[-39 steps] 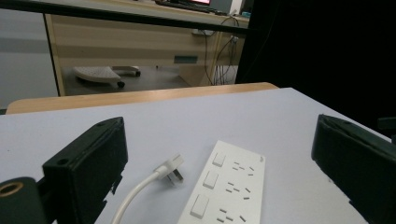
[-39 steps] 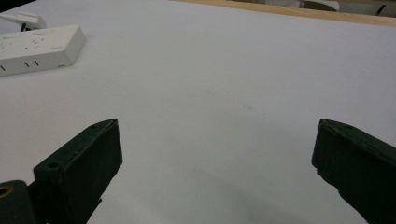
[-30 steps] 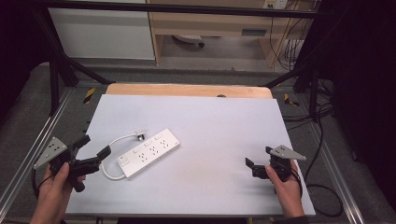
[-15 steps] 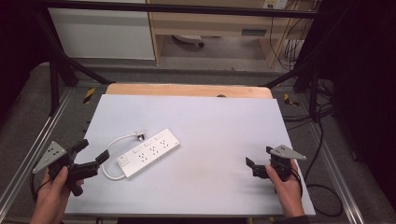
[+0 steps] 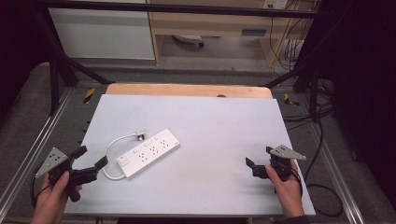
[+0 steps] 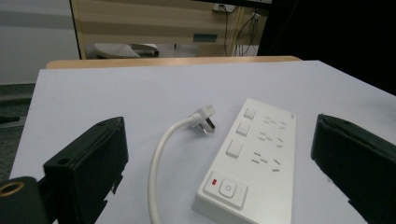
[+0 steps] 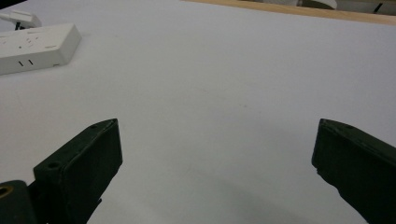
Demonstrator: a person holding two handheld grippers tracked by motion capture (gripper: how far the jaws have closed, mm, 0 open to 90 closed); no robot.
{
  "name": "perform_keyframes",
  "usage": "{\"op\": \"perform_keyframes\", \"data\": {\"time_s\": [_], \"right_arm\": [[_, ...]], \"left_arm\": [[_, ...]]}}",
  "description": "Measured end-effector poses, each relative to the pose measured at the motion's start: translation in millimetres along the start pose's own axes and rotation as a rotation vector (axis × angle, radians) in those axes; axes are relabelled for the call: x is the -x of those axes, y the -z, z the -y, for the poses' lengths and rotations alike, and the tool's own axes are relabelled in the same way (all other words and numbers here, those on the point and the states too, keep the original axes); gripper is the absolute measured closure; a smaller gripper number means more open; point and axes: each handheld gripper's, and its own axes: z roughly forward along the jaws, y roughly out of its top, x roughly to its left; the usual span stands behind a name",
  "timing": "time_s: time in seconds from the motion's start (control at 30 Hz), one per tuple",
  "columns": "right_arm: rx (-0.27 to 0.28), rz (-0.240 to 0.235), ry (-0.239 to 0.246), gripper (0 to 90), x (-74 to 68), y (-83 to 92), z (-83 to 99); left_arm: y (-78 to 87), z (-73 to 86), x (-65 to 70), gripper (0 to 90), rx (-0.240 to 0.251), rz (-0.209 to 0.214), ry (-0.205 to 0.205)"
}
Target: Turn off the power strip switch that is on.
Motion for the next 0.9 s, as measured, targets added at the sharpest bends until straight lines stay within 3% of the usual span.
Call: {"op": "perform_keyframes", "data": {"time_s": [0.33,0.67,0.77,0.9], "right_arm": [[0.001,-0.001,0.000,2.2,-0.1,0.1,0.0],[-0.007,-0.002,0.004,2.2,-0.4,-1.3,0.4],[-0.008,-0.003,0.005,2.2,-0.3,-1.4,0.5],[-0.025,-0.004,0.006,2.2,-0.5,-3.2,1.6]], "left_arm": [[-6.4,11.8,0.6,4.1,-0.069,-0.007,-0.029],[-14.1,23.2,3.5,4.7,-0.161,-0.019,-0.085],[-15.6,26.6,2.7,4.7,-0.187,-0.027,-0.086],[-18.8,31.3,4.7,4.7,-0.238,-0.016,-0.108]]}}
